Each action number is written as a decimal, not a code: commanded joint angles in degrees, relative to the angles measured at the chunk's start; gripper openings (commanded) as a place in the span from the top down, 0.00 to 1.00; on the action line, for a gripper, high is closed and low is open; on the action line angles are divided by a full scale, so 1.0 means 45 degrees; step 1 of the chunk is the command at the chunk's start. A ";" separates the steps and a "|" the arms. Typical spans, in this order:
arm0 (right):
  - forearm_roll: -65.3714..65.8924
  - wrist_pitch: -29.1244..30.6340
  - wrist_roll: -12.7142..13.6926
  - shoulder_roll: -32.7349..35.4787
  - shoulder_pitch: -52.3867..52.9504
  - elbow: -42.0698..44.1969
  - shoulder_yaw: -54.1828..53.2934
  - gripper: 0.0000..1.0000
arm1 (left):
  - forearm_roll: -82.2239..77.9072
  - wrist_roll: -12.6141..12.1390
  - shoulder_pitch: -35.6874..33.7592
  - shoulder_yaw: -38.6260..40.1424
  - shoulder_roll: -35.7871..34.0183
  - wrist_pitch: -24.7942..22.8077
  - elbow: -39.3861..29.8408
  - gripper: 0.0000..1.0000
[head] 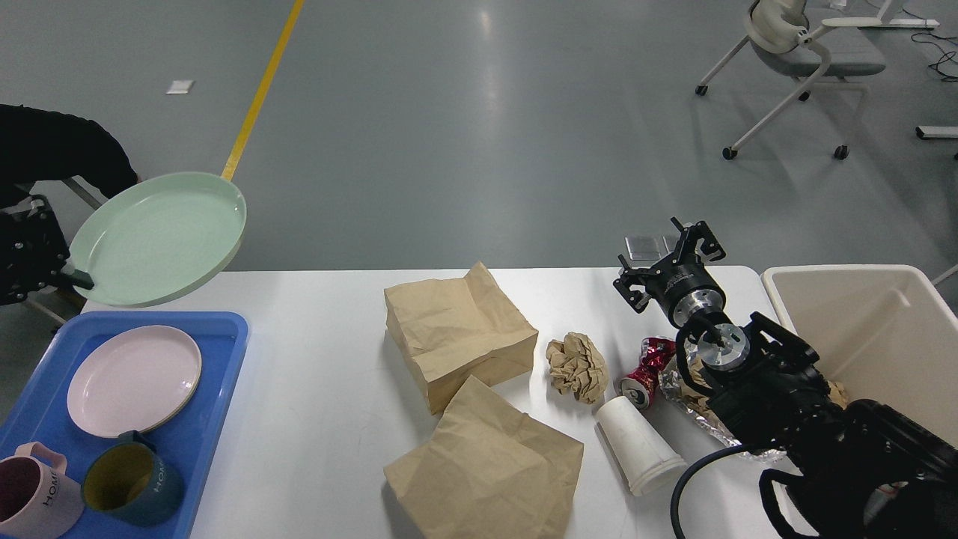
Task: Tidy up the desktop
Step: 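Lift the pale green plate up with the left gripper, then lower the pale green plate onto the pink plate on the tray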
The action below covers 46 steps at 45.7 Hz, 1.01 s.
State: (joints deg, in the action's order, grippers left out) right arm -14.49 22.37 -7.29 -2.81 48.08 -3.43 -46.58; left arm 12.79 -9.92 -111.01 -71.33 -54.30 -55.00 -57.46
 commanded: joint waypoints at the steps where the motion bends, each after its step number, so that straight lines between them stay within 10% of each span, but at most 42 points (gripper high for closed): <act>1: -0.0002 -0.0011 0.0000 0.0000 0.0000 0.0000 0.0000 0.00 | 0.0048 -0.0022 0.2536 0.1473 -0.0063 0.0001 0.1671 1.00; 15: -0.0002 -0.0011 0.0000 0.0000 0.0000 0.0000 0.0000 0.00 | -0.0128 -0.0256 0.8124 0.5909 0.0541 0.0001 0.5968 1.00; 46: -0.0003 -0.0011 0.0000 0.0000 0.0000 0.0000 0.0000 0.00 | -0.0167 -0.0295 1.3029 0.7902 0.4097 0.0001 1.1791 1.00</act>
State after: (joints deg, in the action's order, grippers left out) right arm -14.51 22.33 -7.29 -2.81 48.08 -3.43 -46.58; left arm 12.01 -11.22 -54.10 -37.20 -36.50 -55.00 -6.16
